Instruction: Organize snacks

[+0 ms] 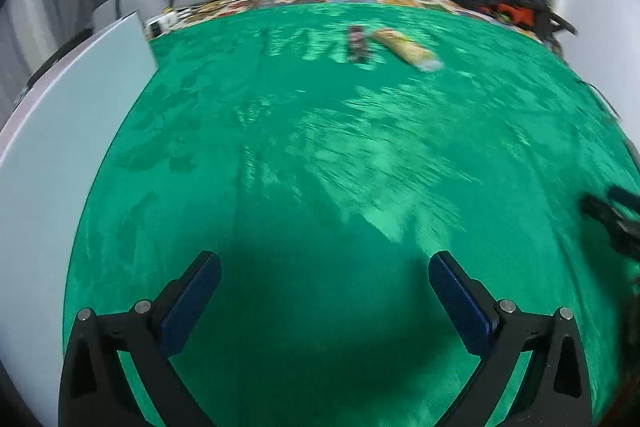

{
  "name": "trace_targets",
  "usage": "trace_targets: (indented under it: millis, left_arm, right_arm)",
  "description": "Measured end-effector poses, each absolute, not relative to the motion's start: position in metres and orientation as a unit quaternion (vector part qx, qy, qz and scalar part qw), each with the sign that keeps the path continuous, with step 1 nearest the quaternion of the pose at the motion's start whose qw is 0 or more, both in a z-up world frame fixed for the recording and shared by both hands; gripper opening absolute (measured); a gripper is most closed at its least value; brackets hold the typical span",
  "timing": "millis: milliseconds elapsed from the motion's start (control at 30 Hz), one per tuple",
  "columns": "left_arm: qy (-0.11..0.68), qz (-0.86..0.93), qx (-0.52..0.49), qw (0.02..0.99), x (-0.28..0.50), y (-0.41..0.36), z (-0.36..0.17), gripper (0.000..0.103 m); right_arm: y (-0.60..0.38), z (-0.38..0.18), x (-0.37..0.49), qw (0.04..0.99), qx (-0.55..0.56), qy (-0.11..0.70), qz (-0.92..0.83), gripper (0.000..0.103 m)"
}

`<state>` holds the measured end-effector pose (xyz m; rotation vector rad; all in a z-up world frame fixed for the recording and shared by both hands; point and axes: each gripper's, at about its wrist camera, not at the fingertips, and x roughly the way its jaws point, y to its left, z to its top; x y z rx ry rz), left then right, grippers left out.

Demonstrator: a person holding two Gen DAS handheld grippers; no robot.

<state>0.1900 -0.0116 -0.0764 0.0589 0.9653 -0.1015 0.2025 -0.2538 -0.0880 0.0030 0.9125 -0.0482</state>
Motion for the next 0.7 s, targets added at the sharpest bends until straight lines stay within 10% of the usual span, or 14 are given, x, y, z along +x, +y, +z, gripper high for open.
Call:
trace_targets:
  millis: [700]
  left_arm:
    - [0.457, -0.031, 0.005, 0.889, 0.2, 0.005, -0.09, 0.103]
  right_arm:
    - [-0.251, -0.089, 0.199, 0.897, 0.0, 0.441, -0.024, 0.089]
